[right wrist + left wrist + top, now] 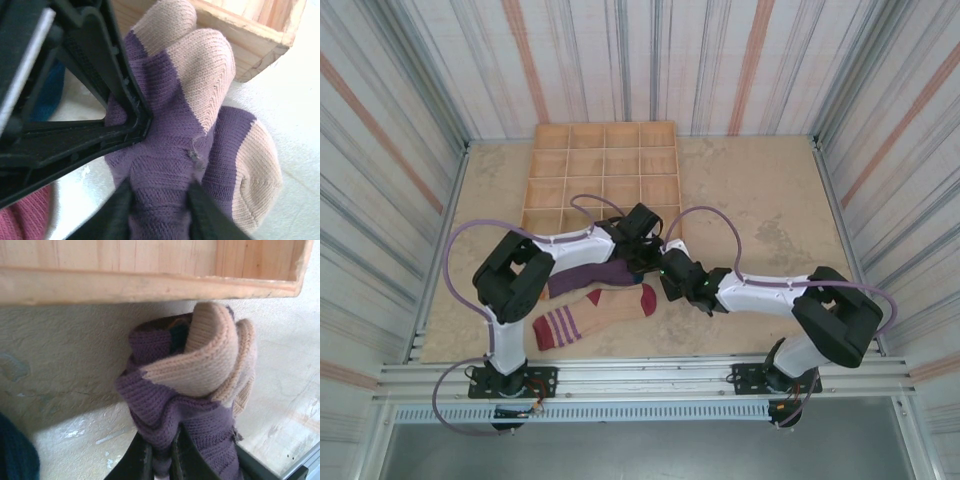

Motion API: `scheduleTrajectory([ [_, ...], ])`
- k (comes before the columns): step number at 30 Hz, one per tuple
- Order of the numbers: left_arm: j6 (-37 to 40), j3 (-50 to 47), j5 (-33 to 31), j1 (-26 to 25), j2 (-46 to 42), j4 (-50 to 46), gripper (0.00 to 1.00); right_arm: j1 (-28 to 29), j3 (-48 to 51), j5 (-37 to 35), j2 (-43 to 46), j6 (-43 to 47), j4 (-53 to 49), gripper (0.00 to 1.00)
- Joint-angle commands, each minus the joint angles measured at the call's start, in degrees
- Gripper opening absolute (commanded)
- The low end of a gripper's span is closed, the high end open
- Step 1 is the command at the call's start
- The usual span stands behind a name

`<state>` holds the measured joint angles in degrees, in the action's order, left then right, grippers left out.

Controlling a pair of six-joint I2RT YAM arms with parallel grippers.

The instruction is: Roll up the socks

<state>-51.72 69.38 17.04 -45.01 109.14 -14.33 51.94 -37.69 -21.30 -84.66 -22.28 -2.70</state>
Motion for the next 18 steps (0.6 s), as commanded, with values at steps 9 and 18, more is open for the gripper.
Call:
scheduleTrajectory([
  [9,0.63,-5.31,4.35,1.81,-9.05,3.69,0.59,-19.36,15.62,35.14,8.85,-12.07,13.68,0.09],
  [18,-0.10,-6.37,4.85,0.33,-6.98,8.65,0.63,-33.04,22.77,55.17,5.18,-21.69,26.40,0.03],
])
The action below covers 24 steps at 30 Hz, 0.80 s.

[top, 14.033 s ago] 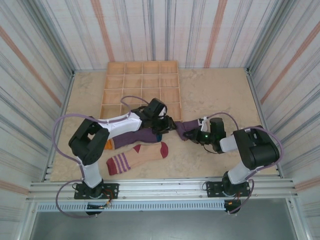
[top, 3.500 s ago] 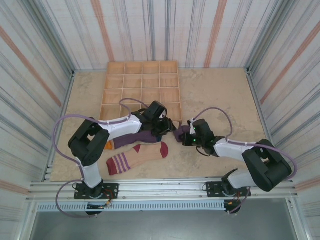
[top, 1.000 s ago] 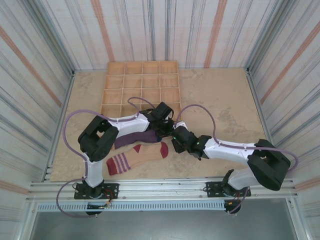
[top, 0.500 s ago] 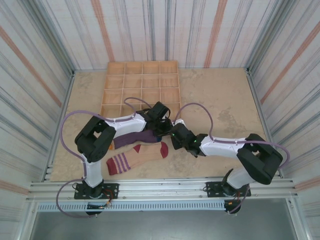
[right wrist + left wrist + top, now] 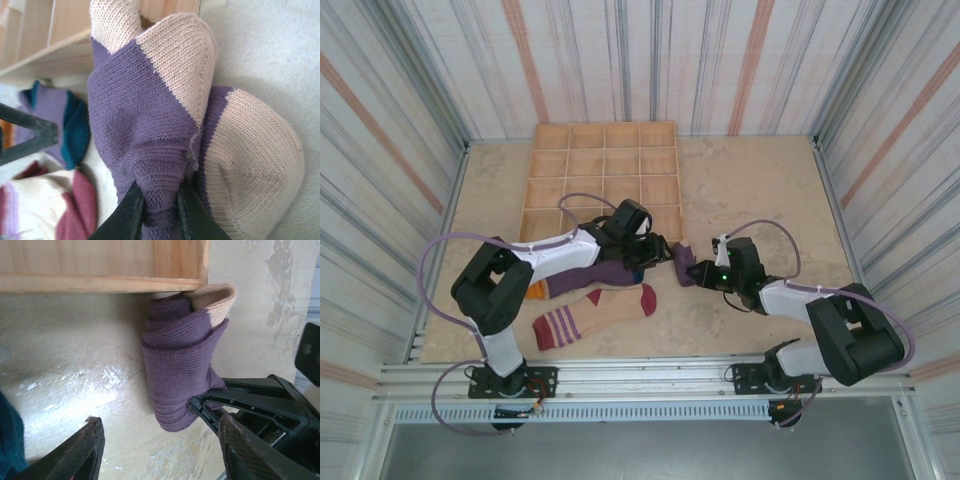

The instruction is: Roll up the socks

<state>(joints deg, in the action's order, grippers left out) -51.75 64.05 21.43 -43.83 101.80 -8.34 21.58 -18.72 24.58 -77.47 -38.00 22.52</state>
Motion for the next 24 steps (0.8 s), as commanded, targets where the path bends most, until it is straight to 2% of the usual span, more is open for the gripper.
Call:
scheduleTrajectory([
  [1,-0.16,-0.99,0.45,-0.90,0.88,3.32,0.64,-4.01,4.25,10.85,-2.51,-6.88,2.46,0.03],
  [4,-0.77,0.21,1.14,-1.34,2.92,4.28,0.64,-7.33,4.50,16.99,-5.10,-8.78,4.85,0.01],
  [12,-1.94,4.58,0.07,-3.79,8.13,4.27,0.64,-12.79,5.48,23.37,-9.32,-10.57,4.86,0.00],
  [18,-2.83,6.46,-0.68,-5.16,11.10,5.48,0.62,-14.28,4.76,23.88,-13.29,-12.58,6.12,0.00],
  [24,-2.92,7.35,-1.53,-5.87,13.10,4.91,0.52,-17.10,5.89,25.08,-14.96,-15.97,9.54,0.00],
])
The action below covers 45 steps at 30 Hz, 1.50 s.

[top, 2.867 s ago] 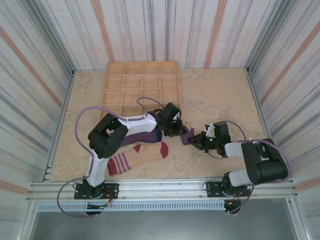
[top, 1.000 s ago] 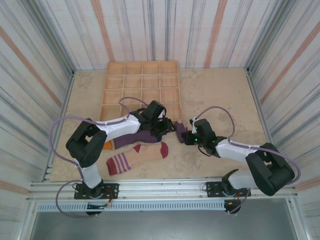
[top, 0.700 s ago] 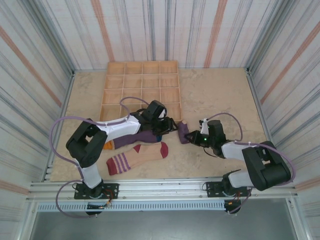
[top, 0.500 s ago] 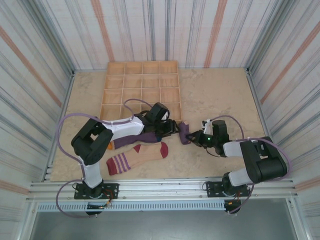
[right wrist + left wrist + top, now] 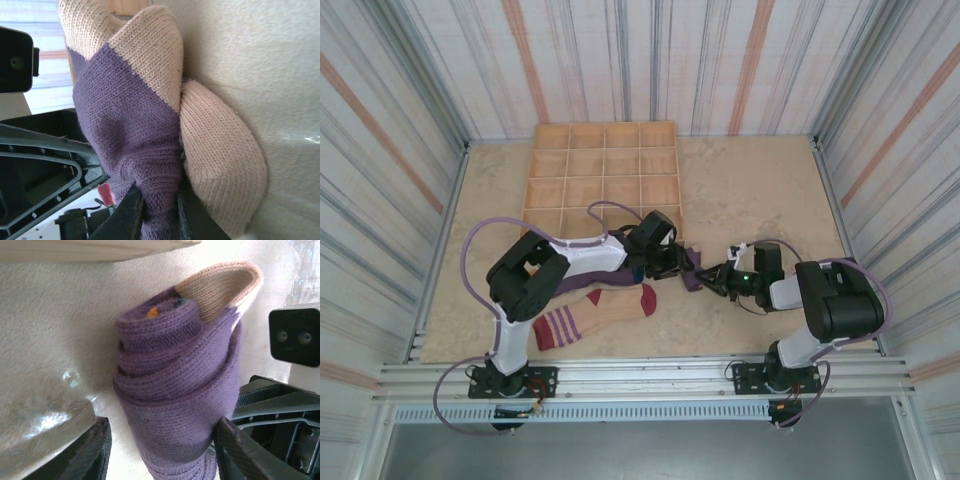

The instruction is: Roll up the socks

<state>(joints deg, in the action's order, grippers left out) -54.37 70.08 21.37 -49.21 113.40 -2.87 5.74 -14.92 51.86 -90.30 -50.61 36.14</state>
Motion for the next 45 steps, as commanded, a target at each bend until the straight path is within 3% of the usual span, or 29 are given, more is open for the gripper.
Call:
scheduleTrajectory([
  [1,-0.29,1.49,-1.50,-0.58,1.83,-0.68,0.50,-1.46,2.09,-2.20,-2.39,-3.66,-3.79,0.00],
  [3,-0.02,2.44,-1.45,-0.77,2.81,-1.31,0.44,-2.04,2.34,-2.15,-2.62,-4.38,-3.28,0.00],
  [6,0.38,3.62,-1.68,-1.02,3.74,-2.78,0.27,-2.19,2.05,-2.01,-2.10,-4.75,-3.75,0.00],
  [11,3.69,6.33,-2.62,-1.10,4.20,-7.90,0.11,-1.43,-0.73,-3.42,5.32,-2.13,-14.07,0.26],
  [18,9.33,9.19,-3.12,-0.80,4.04,-12.60,0.07,-0.49,-10.41,-9.65,19.45,8.93,-42.02,0.66],
  [22,10.50,9.49,-2.67,-0.69,4.14,-12.54,0.08,-0.03,-15.62,-11.77,18.63,15.62,-50.77,0.85],
  [24,10.77,9.24,-2.27,-0.70,4.27,-11.95,0.08,0.15,-17.63,-13.03,15.85,18.78,-53.37,0.88],
  [27,10.60,9.12,-1.95,-0.63,4.54,-11.37,0.08,0.40,-18.84,-13.71,11.88,20.71,-53.17,0.89],
  [33,10.25,8.79,-1.55,-0.62,5.02,-10.45,0.08,3.11,-17.53,-15.04,8.27,19.94,-47.51,0.79],
  [45,8.97,8.45,0.06,-0.62,6.30,-8.13,0.09,6.65,-14.99,-17.33,0.88,15.00,-38.80,0.47],
])
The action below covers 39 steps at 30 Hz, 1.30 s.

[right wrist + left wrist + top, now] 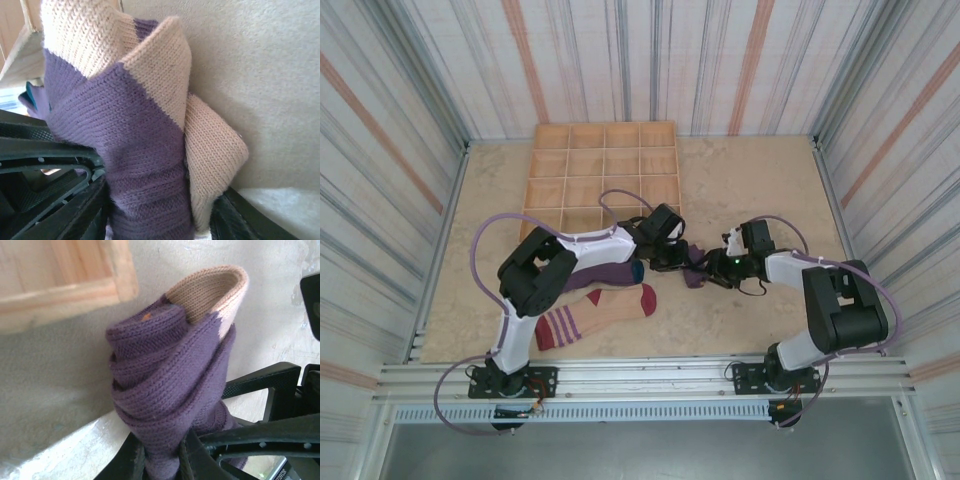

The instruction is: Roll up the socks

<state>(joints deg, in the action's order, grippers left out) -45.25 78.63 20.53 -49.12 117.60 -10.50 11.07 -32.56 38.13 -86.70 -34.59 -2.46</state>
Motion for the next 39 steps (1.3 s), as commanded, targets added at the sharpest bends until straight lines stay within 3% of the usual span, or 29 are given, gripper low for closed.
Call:
scheduleTrajectory([
  [1,-0.10,-0.16,1.04,-0.62,2.11,-0.48,0.10,1.32,2.80,-4.00,-2.67,-1.01,-0.13,0.41],
  [5,-0.01,-0.41,1.54,-0.53,1.61,-0.20,0.15,1.40,2.46,-4.35,-1.46,-0.62,-1.30,0.20],
  [9,0.69,-0.58,1.94,-0.19,-0.02,-0.46,0.34,1.41,1.75,-5.23,1.42,-0.04,-4.32,0.00],
  [12,1.09,-1.17,2.40,0.34,-2.19,-0.70,0.53,1.41,1.17,-5.94,4.34,-0.21,-6.93,0.00],
  [14,1.44,-1.63,2.40,0.75,-4.08,-0.98,0.59,1.50,0.79,-6.22,6.58,-0.52,-8.69,0.00],
  [25,5.62,-4.85,1.89,4.13,-19.10,-6.62,0.68,5.28,-9.54,-11.24,18.10,-6.04,-22.85,0.00],
  [30,7.67,-9.42,2.15,7.63,-26.50,-9.89,0.75,8.56,-17.98,-12.45,12.59,-9.85,-24.18,0.00],
  [39,8.15,-20.22,1.95,13.26,-38.27,-14.80,0.76,11.89,-29.06,-13.43,-2.46,-17.51,-16.65,0.00],
])
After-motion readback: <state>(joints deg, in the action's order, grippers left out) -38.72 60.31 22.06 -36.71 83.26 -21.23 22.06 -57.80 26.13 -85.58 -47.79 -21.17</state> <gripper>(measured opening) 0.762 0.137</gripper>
